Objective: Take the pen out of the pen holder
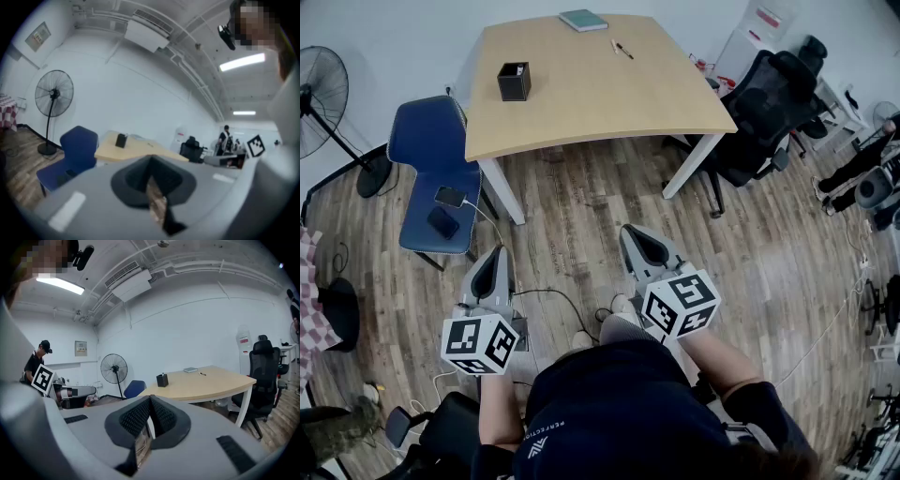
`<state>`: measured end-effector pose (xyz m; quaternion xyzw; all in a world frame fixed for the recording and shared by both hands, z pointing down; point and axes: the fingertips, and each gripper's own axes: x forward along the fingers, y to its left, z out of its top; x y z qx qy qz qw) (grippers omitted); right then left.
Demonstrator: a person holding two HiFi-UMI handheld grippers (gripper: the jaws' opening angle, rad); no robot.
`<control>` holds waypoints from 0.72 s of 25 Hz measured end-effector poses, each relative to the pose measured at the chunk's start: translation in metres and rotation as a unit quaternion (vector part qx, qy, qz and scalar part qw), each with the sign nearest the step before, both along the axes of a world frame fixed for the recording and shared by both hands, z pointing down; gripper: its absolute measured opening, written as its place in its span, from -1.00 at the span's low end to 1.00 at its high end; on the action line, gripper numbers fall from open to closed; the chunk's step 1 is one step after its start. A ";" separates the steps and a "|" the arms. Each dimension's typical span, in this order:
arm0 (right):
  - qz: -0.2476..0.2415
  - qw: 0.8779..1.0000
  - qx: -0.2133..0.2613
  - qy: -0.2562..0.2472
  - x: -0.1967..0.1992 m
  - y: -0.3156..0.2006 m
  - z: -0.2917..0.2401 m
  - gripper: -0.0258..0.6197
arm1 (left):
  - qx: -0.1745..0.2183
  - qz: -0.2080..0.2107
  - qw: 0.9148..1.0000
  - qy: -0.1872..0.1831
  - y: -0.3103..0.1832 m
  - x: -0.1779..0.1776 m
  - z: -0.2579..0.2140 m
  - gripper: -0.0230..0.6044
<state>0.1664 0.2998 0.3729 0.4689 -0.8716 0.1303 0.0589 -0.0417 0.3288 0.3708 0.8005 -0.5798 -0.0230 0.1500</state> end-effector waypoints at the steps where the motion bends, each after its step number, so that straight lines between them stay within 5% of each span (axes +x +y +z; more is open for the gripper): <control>1: 0.003 1.000 0.001 -0.003 0.001 0.001 0.000 -0.92 | 0.003 0.004 1.000 -0.002 0.001 0.001 -0.001 -0.91; 18: 0.019 0.999 -0.037 -0.018 0.001 -0.019 0.021 -0.92 | -0.019 -0.002 1.000 -0.006 -0.017 -0.003 0.017 -0.91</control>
